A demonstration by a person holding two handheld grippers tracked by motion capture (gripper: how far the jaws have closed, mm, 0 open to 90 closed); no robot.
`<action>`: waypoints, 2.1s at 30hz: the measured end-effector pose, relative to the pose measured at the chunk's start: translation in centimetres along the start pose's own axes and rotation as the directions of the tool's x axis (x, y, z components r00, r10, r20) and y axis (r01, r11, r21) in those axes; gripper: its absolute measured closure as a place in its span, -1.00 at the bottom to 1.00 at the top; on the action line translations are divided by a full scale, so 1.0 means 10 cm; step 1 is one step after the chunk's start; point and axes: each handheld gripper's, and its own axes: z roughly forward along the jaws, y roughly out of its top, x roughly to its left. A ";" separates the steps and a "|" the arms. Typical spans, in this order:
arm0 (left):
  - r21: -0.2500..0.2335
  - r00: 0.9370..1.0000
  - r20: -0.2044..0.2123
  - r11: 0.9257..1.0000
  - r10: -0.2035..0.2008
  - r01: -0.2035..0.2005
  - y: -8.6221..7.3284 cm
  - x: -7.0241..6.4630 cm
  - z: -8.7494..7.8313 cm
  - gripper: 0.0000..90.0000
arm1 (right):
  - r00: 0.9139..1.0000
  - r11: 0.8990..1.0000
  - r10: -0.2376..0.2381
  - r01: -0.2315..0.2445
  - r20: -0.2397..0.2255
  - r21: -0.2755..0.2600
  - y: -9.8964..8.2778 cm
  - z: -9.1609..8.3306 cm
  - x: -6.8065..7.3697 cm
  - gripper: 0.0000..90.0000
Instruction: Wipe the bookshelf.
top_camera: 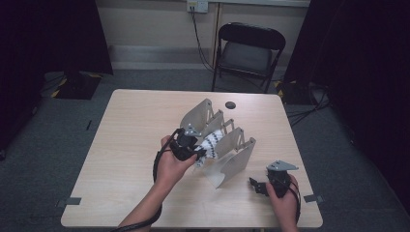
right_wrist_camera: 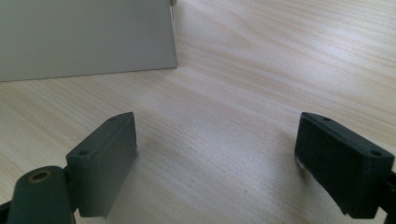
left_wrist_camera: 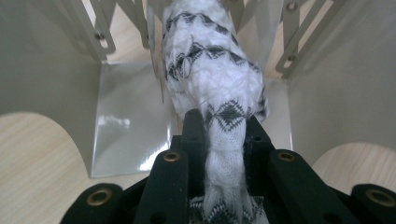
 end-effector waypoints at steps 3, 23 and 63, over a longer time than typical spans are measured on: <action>-0.024 1.000 -0.009 1.000 -0.011 0.011 0.05 0.02 -0.03 0.70 | 1.000 1.000 0.000 0.000 0.000 0.000 0.00 0.00 0.00 -0.73; -0.048 0.998 -0.036 0.998 -0.047 0.045 0.22 0.06 0.17 0.68 | 1.000 1.000 -0.001 0.001 -0.002 0.001 0.01 0.01 0.01 -0.73; 0.079 0.999 -0.044 0.997 0.026 -0.022 -0.34 0.01 0.76 0.03 | 1.000 1.000 -0.005 0.005 -0.007 -0.001 0.01 0.02 0.01 -0.73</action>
